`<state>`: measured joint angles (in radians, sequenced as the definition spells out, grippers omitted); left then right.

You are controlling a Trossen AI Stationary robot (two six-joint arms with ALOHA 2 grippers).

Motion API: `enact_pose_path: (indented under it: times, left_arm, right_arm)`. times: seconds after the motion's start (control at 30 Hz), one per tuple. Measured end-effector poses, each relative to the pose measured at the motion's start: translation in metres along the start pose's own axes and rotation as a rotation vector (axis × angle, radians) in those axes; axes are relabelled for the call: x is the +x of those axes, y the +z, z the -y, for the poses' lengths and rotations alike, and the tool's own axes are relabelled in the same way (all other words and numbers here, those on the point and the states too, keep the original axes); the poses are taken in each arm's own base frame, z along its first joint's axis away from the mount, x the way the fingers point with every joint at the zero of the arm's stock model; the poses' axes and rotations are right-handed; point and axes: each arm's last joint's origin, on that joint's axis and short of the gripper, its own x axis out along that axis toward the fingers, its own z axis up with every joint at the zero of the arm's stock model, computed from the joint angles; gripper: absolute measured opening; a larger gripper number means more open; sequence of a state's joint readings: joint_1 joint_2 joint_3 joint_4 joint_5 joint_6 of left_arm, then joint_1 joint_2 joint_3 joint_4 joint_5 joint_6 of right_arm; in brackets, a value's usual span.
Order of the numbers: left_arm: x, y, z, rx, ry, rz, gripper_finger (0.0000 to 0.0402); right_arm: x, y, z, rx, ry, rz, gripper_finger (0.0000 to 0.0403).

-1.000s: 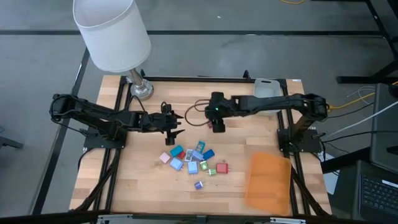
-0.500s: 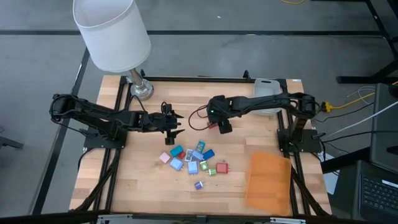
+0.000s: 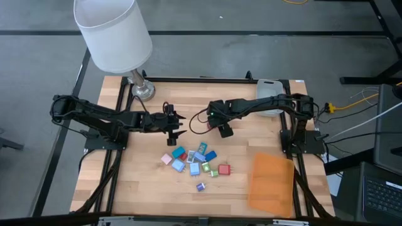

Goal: Pick & Place Office items
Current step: Put the top red digital clock into the gray bin

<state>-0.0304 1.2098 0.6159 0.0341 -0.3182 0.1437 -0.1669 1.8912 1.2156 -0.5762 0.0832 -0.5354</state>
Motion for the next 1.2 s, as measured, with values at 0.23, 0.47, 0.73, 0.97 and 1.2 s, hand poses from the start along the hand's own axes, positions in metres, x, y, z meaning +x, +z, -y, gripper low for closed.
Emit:
enact_pose_path:
  times: [0.23,0.47,0.73,0.97,1.2]
  left_arm:
    - [0.000,0.000,-0.001,-0.003,-0.002,-0.001,0.0269]
    - [0.000,0.000,-0.001,-0.003,-0.003,-0.001,0.0269]
    - [0.000,0.000,-0.001,-0.003,-0.002,-0.001,0.0269]
    - [0.000,0.000,-0.001,-0.003,-0.002,-0.001,0.0269]
    - [0.000,-0.001,-0.001,-0.001,-0.010,-0.005,0.0269]
  right_arm:
    - [0.000,0.003,-0.004,0.023,0.064,0.039,0.0264]
    - [-0.001,0.007,-0.004,0.020,0.050,0.076,0.0264]
    - [0.000,0.007,0.000,0.055,0.048,0.096,0.0264]
    - [0.000,0.007,0.005,0.088,0.069,0.131,0.0264]
    - [0.020,0.005,0.002,0.110,0.109,0.104,0.0264]
